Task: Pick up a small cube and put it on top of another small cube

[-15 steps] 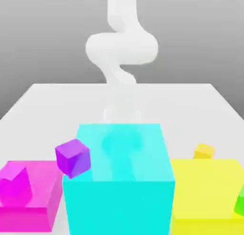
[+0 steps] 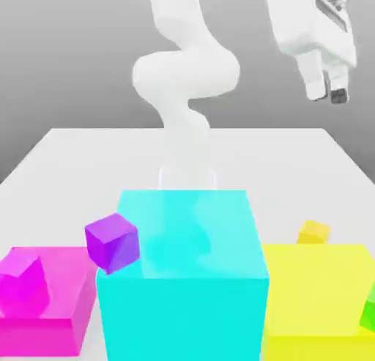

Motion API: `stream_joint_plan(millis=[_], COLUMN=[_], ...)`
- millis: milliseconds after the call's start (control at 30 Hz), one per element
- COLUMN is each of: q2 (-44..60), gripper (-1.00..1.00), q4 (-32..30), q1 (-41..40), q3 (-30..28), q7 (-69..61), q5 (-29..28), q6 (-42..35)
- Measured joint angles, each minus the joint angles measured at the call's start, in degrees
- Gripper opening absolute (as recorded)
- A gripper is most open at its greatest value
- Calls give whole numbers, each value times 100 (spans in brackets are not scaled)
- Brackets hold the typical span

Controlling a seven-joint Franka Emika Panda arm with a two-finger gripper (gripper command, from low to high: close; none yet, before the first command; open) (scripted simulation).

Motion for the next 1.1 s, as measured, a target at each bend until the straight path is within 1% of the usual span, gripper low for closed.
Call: stream_joint_plan(millis=[300, 633, 733, 900, 933, 1100], q2=[1049, 2212, 2727, 3750, 3897, 3896], gripper=[0, 0, 0, 0, -100, -100], q4=[-787, -1661, -1700, -1545, -1520, -1520], q1=[1173, 2280, 2423, 2563, 2594, 2595], q3=[53, 419, 431, 184, 148, 148], q7=[-2270, -4870, -5101, -4996, -4987, -4987], q5=[44, 205, 121, -79, -92, -92], q6=[752, 1584, 1998, 2845, 2968, 2949])
